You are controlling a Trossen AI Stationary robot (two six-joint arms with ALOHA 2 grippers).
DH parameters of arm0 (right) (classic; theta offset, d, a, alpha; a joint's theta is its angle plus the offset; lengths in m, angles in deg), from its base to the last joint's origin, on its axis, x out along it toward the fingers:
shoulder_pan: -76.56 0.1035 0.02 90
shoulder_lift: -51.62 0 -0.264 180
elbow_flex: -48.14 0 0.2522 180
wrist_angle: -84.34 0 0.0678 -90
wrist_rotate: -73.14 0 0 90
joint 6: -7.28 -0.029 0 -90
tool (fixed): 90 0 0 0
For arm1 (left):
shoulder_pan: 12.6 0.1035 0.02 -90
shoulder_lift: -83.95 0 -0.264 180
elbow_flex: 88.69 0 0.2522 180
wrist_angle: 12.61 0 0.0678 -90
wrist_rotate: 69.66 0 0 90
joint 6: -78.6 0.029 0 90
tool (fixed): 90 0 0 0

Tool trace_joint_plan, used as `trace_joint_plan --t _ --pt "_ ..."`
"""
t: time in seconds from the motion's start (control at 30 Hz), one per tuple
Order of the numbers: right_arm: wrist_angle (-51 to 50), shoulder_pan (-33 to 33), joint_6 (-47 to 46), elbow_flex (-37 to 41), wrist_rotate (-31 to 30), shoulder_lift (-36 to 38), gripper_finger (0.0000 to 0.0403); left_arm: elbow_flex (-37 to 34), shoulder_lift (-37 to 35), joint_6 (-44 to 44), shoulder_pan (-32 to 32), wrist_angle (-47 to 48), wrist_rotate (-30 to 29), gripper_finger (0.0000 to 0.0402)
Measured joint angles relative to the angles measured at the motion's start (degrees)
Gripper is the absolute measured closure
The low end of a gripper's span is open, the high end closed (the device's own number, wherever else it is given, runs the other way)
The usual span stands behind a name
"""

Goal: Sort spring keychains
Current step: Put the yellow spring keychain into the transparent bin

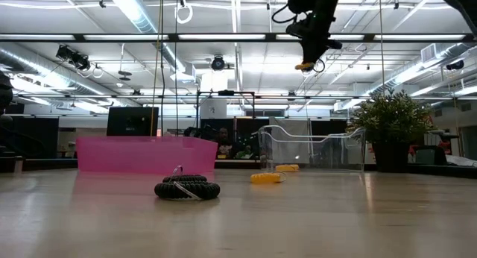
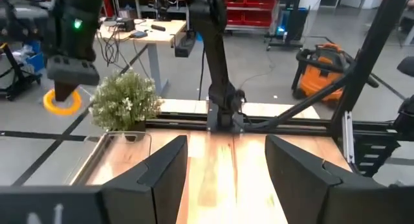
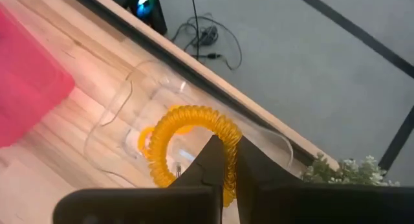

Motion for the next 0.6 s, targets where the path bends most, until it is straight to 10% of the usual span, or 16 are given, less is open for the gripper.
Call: trace_joint_plan --t 0.6 --pt "14.75 0.22 -4.89 27.92 6.20 -0.56 0.0395 0.00 0.70 0.02 0.00 -0.11 0.02 0.0189"
